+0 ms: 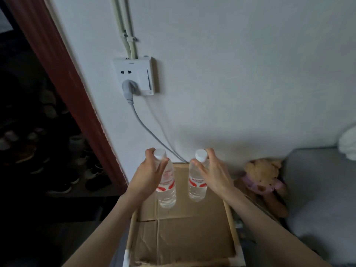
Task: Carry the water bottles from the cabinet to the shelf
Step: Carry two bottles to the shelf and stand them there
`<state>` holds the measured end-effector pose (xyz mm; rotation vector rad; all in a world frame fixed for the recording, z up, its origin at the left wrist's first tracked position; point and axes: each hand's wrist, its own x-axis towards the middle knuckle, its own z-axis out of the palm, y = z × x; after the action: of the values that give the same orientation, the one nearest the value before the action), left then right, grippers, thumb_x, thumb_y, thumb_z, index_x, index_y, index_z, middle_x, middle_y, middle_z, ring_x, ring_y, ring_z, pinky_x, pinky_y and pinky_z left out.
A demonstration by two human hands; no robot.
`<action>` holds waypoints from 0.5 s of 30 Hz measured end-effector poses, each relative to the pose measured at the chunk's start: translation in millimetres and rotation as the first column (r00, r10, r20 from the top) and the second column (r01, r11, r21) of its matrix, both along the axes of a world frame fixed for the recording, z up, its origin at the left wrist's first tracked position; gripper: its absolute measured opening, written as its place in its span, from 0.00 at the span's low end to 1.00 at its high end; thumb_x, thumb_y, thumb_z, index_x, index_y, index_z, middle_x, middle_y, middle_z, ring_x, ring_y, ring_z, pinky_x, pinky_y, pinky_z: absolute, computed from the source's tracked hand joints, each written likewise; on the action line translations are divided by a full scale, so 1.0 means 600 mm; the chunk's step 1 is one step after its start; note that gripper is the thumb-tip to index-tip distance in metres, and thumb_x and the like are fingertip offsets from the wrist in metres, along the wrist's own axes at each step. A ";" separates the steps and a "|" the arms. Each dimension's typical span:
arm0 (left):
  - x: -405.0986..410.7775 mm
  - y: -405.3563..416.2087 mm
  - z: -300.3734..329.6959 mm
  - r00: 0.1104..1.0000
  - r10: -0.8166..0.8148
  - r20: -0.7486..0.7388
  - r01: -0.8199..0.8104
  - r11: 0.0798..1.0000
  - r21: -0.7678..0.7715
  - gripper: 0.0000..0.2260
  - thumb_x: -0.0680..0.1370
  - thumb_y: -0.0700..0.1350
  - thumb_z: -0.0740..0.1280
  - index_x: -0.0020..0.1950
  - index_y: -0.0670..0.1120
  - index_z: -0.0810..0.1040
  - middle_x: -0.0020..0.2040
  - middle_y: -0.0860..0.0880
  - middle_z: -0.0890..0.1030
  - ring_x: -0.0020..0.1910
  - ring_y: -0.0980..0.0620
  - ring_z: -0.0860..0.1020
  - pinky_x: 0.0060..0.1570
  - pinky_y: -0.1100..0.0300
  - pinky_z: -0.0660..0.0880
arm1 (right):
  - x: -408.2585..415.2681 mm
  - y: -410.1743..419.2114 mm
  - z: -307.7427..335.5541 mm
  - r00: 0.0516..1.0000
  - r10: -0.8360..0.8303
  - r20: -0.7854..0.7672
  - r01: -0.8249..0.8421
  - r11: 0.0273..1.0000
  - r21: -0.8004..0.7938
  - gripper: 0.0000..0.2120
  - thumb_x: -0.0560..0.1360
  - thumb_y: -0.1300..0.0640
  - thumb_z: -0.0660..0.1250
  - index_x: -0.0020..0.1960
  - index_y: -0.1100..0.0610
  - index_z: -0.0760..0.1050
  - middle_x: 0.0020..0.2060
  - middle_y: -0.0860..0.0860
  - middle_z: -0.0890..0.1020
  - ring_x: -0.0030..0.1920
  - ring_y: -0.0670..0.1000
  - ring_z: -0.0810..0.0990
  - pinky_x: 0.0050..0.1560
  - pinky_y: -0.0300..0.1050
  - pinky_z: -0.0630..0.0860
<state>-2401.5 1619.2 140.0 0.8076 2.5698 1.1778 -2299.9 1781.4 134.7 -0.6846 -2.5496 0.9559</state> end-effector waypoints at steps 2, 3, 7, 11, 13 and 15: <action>-0.022 0.019 -0.006 1.000 0.009 0.022 -0.009 1.000 -0.026 0.23 0.76 0.59 0.57 0.63 0.45 0.59 0.51 0.36 0.78 0.48 0.37 0.77 0.44 0.50 0.72 | -0.022 0.014 -0.006 0.998 0.026 0.049 -0.027 0.999 0.023 0.17 0.75 0.43 0.60 0.56 0.54 0.64 0.45 0.49 0.76 0.42 0.48 0.73 0.40 0.40 0.67; -0.031 0.030 -0.008 1.000 0.010 0.024 -0.009 0.999 -0.034 0.20 0.77 0.56 0.58 0.62 0.44 0.60 0.51 0.37 0.78 0.48 0.37 0.77 0.43 0.52 0.71 | -0.032 0.021 -0.007 0.996 0.041 0.075 -0.044 0.998 0.039 0.18 0.76 0.43 0.60 0.57 0.55 0.64 0.46 0.50 0.76 0.42 0.48 0.72 0.40 0.40 0.66; -0.053 0.067 -0.014 0.999 -0.035 0.003 0.035 0.997 -0.071 0.17 0.77 0.56 0.57 0.59 0.46 0.60 0.54 0.38 0.78 0.51 0.36 0.77 0.48 0.46 0.74 | -0.065 0.041 -0.010 0.989 0.070 0.132 -0.075 0.997 0.031 0.19 0.76 0.45 0.60 0.60 0.57 0.64 0.44 0.48 0.72 0.42 0.49 0.71 0.40 0.40 0.64; -0.064 0.095 -0.023 0.997 -0.017 -0.079 0.003 0.986 -0.167 0.18 0.77 0.56 0.59 0.58 0.45 0.62 0.54 0.42 0.79 0.50 0.39 0.77 0.47 0.48 0.74 | -0.092 0.064 -0.024 0.985 0.095 0.141 -0.095 0.995 -0.008 0.19 0.76 0.45 0.60 0.58 0.57 0.64 0.48 0.52 0.77 0.49 0.55 0.77 0.42 0.43 0.67; -0.066 0.103 -0.030 0.992 -0.003 -0.128 -0.025 0.976 -0.216 0.17 0.76 0.57 0.60 0.56 0.46 0.63 0.51 0.45 0.79 0.48 0.41 0.77 0.43 0.51 0.72 | -0.102 0.078 -0.030 0.982 0.096 0.160 -0.097 0.995 0.000 0.19 0.76 0.44 0.61 0.57 0.56 0.64 0.49 0.55 0.79 0.49 0.57 0.77 0.41 0.46 0.69; -0.070 0.108 -0.032 0.991 0.022 -0.131 -0.050 0.976 -0.214 0.17 0.74 0.57 0.63 0.54 0.47 0.65 0.49 0.46 0.78 0.47 0.43 0.77 0.42 0.53 0.71 | -0.108 0.088 -0.028 0.975 0.113 0.190 -0.116 0.993 0.008 0.20 0.75 0.43 0.62 0.58 0.56 0.64 0.50 0.56 0.78 0.50 0.59 0.77 0.44 0.49 0.72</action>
<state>-2443.6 1683.9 120.6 0.8132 2.7663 0.8585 -2364.6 1834.2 118.1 -0.6575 -2.7879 0.9420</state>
